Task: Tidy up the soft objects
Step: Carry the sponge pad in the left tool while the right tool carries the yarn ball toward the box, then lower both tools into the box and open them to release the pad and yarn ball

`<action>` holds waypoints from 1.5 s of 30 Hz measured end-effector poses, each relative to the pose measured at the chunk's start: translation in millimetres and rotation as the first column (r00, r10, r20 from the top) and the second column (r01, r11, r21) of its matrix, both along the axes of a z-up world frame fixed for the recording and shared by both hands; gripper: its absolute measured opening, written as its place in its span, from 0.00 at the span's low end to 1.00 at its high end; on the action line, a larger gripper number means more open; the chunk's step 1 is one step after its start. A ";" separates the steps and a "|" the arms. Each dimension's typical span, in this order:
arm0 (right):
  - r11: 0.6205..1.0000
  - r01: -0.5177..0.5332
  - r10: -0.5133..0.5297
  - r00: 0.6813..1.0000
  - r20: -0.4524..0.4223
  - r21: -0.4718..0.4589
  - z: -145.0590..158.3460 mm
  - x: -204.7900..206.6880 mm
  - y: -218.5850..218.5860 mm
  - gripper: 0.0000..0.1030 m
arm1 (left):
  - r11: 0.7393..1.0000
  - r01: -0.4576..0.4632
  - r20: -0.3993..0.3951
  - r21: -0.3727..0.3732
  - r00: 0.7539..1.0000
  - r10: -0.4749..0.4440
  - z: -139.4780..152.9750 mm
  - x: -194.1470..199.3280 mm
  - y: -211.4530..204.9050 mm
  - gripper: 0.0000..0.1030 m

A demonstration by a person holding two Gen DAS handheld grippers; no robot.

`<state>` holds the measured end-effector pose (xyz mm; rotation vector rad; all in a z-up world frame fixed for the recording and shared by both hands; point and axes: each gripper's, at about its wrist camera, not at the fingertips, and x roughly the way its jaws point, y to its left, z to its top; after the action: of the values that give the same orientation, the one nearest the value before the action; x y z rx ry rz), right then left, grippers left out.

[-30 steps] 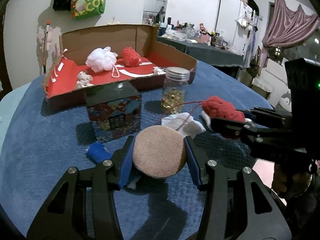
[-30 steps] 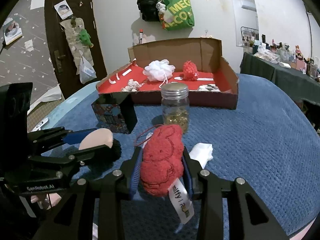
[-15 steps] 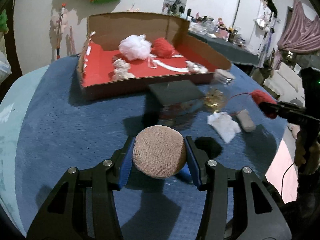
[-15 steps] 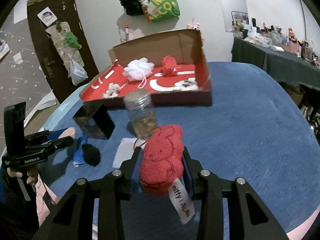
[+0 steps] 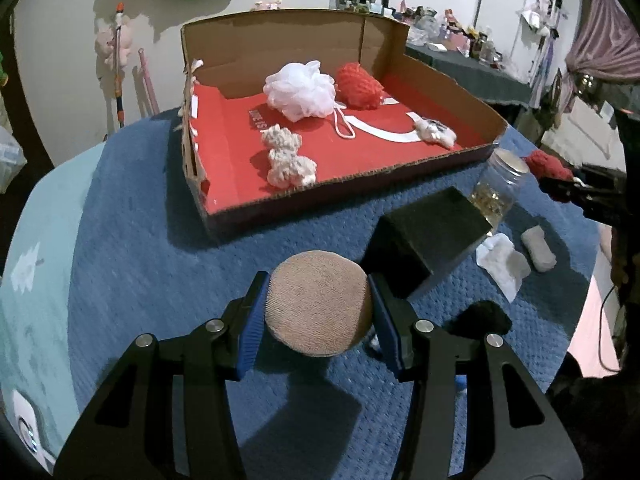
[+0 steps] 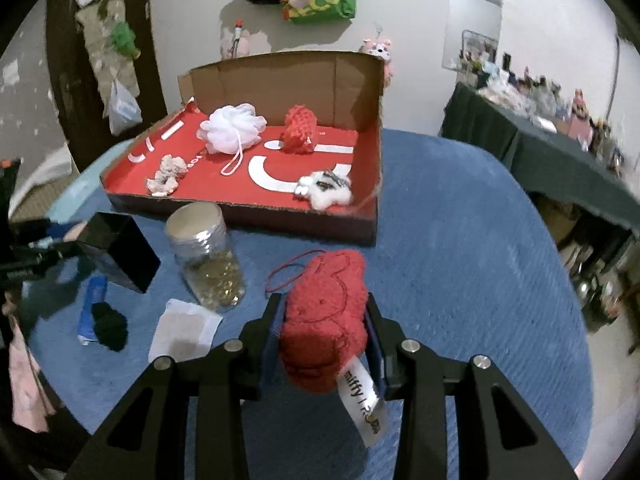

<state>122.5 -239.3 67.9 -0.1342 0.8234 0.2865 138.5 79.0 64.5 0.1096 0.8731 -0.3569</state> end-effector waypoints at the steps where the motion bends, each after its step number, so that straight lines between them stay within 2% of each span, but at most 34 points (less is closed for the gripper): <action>1: 1.000 -0.004 0.004 1.000 0.005 -0.020 0.7 2.7 2.4 0.39 | 1.000 0.005 0.000 0.006 1.000 -0.005 1.2 2.0 -0.4 0.45; 9: 0.988 -0.055 0.059 0.998 0.024 -0.142 6.7 23.2 22.9 0.39 | 0.998 0.042 0.002 0.046 0.999 -0.042 12.7 22.0 -3.1 0.45; 18: 0.985 -0.082 0.091 0.995 0.050 -0.152 27.3 37.1 34.2 0.39 | 0.996 0.084 0.011 0.009 0.996 -0.084 31.6 39.5 -7.7 0.45; 28: 0.994 -0.108 0.109 0.992 0.056 -0.023 54.3 73.3 43.6 0.39 | 0.990 0.137 0.016 -0.027 0.990 -0.137 49.1 72.9 -37.8 0.45; 37: 0.991 -0.079 0.073 0.995 0.063 0.106 73.5 118.8 43.8 0.39 | 0.987 0.156 -0.030 -0.033 0.987 -0.157 40.8 109.1 -66.1 0.45; 39: 0.991 -0.074 0.067 0.996 0.064 0.111 73.9 126.8 45.3 0.33 | 0.988 0.151 -0.046 -0.032 0.987 -0.152 36.4 115.7 -68.6 0.45; 41: 0.990 -0.074 0.070 0.997 0.040 0.123 69.5 136.6 47.0 0.15 | 0.988 0.147 -0.056 -0.038 0.987 -0.149 33.1 119.8 -68.8 0.45; 45: 0.988 -0.094 0.098 0.995 -0.032 0.121 50.1 149.2 52.6 0.15 | 0.989 0.144 -0.074 -0.034 0.986 -0.146 27.2 124.7 -68.8 0.45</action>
<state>271.7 -186.7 118.0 -0.0564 0.8369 0.4293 263.3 10.2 91.6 0.1347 0.9379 -0.5125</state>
